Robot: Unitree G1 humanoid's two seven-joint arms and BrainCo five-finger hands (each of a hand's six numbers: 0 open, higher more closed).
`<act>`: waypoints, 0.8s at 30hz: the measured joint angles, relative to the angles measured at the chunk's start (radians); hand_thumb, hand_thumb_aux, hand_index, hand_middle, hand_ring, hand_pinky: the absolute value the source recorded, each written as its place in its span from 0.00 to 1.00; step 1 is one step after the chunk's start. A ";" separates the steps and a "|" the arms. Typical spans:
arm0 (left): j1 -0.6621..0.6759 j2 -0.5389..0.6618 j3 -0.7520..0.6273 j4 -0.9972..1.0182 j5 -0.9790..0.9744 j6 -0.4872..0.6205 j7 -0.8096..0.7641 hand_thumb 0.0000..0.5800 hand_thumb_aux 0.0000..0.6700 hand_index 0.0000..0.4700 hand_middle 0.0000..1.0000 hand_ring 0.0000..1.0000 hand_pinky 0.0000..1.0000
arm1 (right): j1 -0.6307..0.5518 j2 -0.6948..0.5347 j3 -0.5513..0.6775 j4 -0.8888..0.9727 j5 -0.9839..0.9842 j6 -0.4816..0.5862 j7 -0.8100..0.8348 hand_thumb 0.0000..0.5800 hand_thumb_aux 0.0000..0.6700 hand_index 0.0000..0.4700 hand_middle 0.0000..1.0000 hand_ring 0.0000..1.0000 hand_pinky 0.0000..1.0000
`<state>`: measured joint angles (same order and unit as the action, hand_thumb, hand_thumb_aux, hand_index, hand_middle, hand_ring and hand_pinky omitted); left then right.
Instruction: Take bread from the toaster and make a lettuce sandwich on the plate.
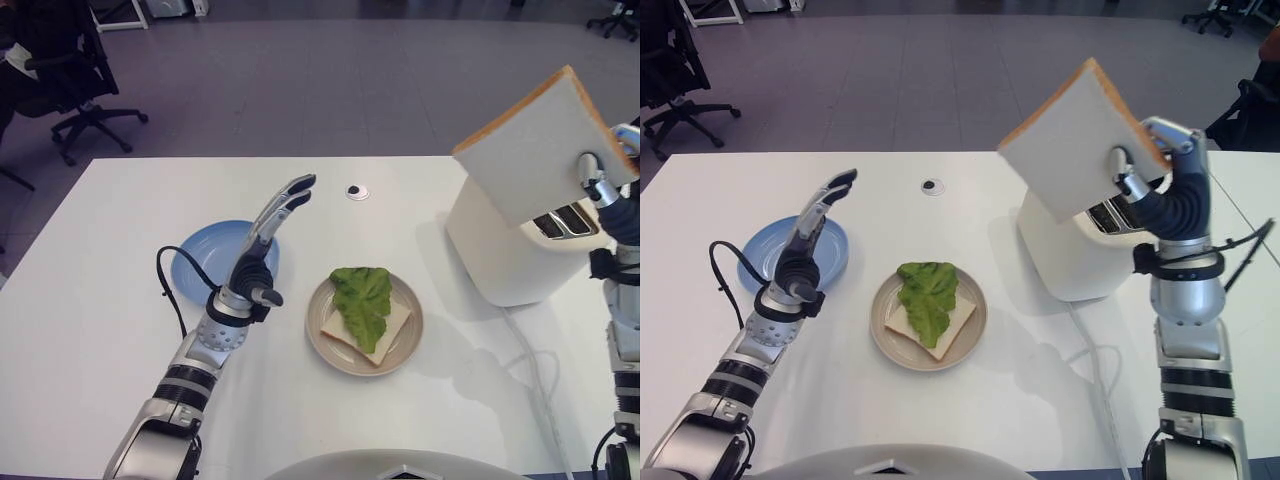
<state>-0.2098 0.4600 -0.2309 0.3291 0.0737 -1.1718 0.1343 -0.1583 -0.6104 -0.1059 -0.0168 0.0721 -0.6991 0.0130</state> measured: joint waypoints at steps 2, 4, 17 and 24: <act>0.013 0.017 -0.028 -0.016 -0.086 -0.012 -0.065 0.00 0.00 0.00 0.00 0.00 0.00 | 0.036 0.059 0.090 -0.034 0.059 0.022 0.085 1.00 1.00 1.00 1.00 1.00 1.00; 0.029 0.035 -0.060 -0.046 -0.166 -0.023 -0.130 0.00 0.00 0.00 0.00 0.00 0.00 | 0.067 0.107 0.165 -0.050 0.088 0.051 0.150 1.00 1.00 1.00 1.00 1.00 1.00; 0.138 0.135 -0.239 -0.183 -0.403 -0.052 -0.536 0.00 0.00 0.00 0.00 0.00 0.00 | 0.143 0.222 0.358 0.112 -0.122 0.174 0.313 1.00 1.00 1.00 1.00 1.00 1.00; 0.132 0.047 -0.153 -0.037 -0.138 -0.001 -0.572 0.00 0.00 0.00 0.00 0.00 0.00 | 0.097 0.250 0.404 0.277 -0.321 0.150 0.239 1.00 1.00 1.00 1.00 1.00 1.00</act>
<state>-0.0773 0.5067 -0.3842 0.2923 -0.0643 -1.1729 -0.4376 -0.0610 -0.3601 0.2979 0.2605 -0.2493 -0.5491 0.2520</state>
